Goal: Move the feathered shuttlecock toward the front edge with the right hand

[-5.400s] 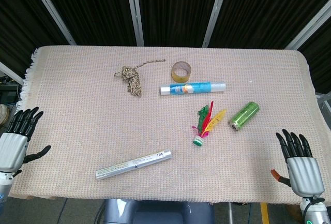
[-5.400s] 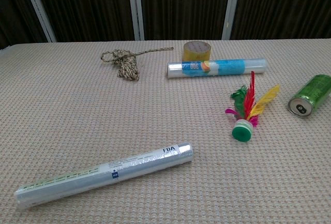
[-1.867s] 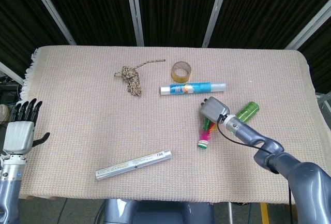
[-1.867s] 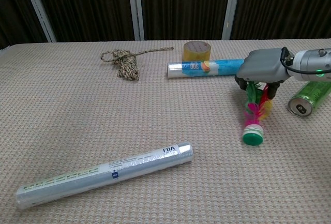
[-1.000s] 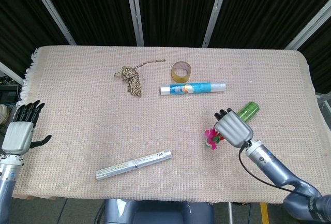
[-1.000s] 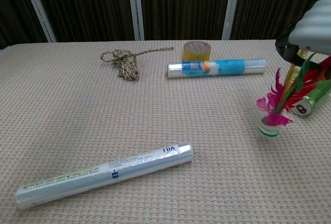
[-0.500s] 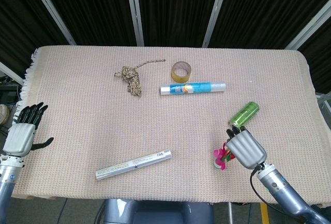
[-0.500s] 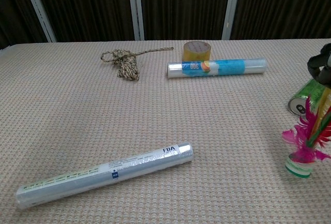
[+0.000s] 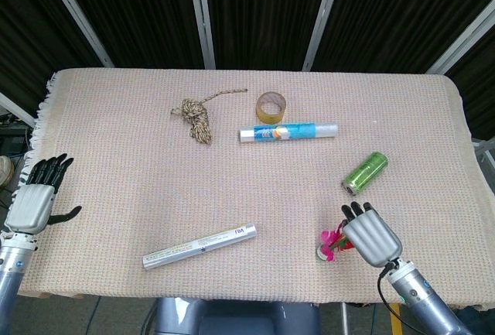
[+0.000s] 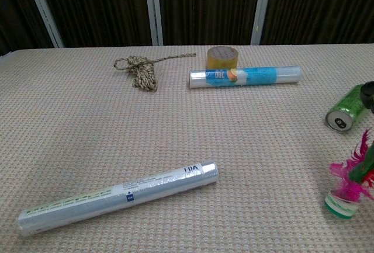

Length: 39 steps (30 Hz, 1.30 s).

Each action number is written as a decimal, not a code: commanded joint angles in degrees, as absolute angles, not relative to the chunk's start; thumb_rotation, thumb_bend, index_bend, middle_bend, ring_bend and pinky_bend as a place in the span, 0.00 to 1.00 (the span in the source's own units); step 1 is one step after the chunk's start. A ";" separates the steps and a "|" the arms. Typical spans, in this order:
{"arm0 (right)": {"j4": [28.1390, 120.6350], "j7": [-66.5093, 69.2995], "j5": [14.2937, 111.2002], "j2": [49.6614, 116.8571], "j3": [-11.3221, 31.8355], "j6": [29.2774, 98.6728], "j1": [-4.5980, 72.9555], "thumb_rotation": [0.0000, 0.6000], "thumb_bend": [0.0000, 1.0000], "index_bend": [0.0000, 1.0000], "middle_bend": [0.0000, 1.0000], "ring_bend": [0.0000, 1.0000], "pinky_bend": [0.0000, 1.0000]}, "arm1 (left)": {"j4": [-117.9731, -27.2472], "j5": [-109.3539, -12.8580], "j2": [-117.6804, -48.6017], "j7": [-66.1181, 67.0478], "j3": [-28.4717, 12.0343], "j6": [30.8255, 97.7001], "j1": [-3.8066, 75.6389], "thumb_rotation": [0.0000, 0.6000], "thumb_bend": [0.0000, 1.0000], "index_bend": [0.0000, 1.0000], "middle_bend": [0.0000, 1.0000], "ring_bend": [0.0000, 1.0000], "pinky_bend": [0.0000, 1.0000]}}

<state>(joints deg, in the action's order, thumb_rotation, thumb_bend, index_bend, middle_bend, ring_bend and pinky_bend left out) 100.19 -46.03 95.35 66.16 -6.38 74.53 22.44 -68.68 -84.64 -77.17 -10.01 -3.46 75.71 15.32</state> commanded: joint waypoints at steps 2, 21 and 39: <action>101.37 -47.19 96.00 65.56 -7.58 75.89 20.29 1.00 0.26 0.38 0.25 0.26 0.64 | -68.75 -84.87 -77.06 -10.36 -3.37 75.92 15.31 1.00 0.19 0.00 0.00 0.00 0.00; 109.54 -54.84 100.46 58.76 -11.99 83.00 10.22 1.00 0.11 0.00 0.06 0.10 0.50 | -70.03 -86.91 -76.08 -12.02 -2.91 79.16 14.60 1.00 0.19 0.00 0.00 0.00 0.00; 97.21 -18.42 81.28 58.32 4.22 76.72 16.72 1.00 0.10 0.00 0.00 0.00 0.18 | -71.86 -88.58 -75.25 -11.73 -2.92 83.31 13.40 1.00 0.19 0.00 0.00 0.00 0.00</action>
